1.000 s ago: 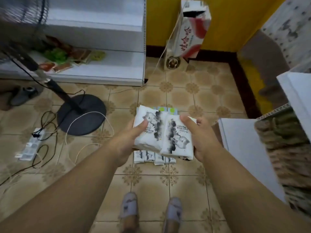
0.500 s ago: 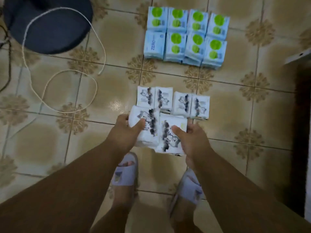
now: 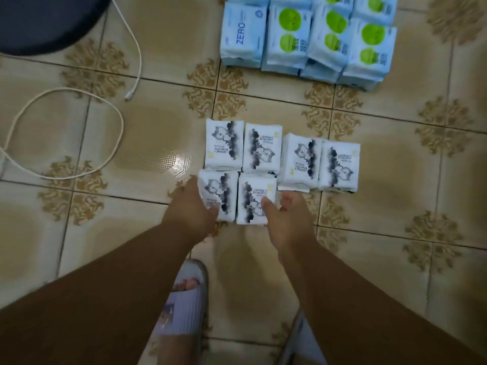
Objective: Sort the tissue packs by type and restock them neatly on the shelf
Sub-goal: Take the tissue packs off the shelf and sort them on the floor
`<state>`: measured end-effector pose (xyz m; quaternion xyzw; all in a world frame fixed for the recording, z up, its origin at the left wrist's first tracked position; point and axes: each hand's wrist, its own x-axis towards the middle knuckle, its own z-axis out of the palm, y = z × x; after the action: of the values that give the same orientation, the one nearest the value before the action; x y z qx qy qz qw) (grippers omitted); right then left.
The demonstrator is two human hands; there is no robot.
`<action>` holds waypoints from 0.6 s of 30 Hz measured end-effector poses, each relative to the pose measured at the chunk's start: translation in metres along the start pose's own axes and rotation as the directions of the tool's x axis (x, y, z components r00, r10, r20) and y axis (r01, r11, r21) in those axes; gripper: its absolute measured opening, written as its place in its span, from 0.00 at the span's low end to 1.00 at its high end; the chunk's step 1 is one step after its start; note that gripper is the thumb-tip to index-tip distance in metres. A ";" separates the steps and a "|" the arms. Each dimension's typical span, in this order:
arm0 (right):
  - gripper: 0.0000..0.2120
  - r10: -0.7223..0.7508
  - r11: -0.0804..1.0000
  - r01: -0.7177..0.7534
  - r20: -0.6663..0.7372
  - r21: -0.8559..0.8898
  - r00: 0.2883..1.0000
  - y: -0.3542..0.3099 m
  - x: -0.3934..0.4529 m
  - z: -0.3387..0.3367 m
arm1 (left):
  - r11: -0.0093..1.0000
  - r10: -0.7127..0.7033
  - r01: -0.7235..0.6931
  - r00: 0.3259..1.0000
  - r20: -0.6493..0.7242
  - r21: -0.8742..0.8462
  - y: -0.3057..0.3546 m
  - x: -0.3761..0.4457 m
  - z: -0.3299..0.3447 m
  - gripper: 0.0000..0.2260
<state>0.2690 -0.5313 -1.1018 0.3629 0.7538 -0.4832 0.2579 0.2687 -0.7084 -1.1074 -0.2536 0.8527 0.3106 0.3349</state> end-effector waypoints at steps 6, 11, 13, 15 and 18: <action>0.20 -0.316 0.910 0.318 0.051 -0.265 0.948 -0.109 -0.136 -0.083 | 0.960 0.277 -0.274 0.959 -0.068 0.054 0.087 -0.167 -0.088 0.30; 0.23 -0.564 0.770 0.527 0.005 -0.360 0.826 -0.244 -0.290 -0.193 | 0.866 0.498 -0.482 0.856 -0.141 0.137 0.173 -0.321 -0.213 0.26; 0.24 -0.643 0.727 0.576 -0.076 -0.373 0.762 -0.298 -0.354 -0.238 | 0.804 0.594 -0.577 0.789 -0.156 0.142 0.213 -0.375 -0.264 0.25; 0.25 -0.688 0.705 0.591 -0.179 -0.391 0.703 -0.343 -0.415 -0.282 | 0.725 0.689 -0.668 0.703 -0.175 0.167 0.255 -0.422 -0.309 0.24; 0.25 -0.706 0.706 0.567 -0.365 -0.424 0.607 -0.382 -0.504 -0.342 | 0.559 0.827 -0.811 0.532 -0.181 0.171 0.314 -0.493 -0.357 0.23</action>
<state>0.2557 -0.4714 -0.3850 0.1421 0.9303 -0.3254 -0.0922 0.2385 -0.6348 -0.4272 0.1510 0.9154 0.3695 0.0526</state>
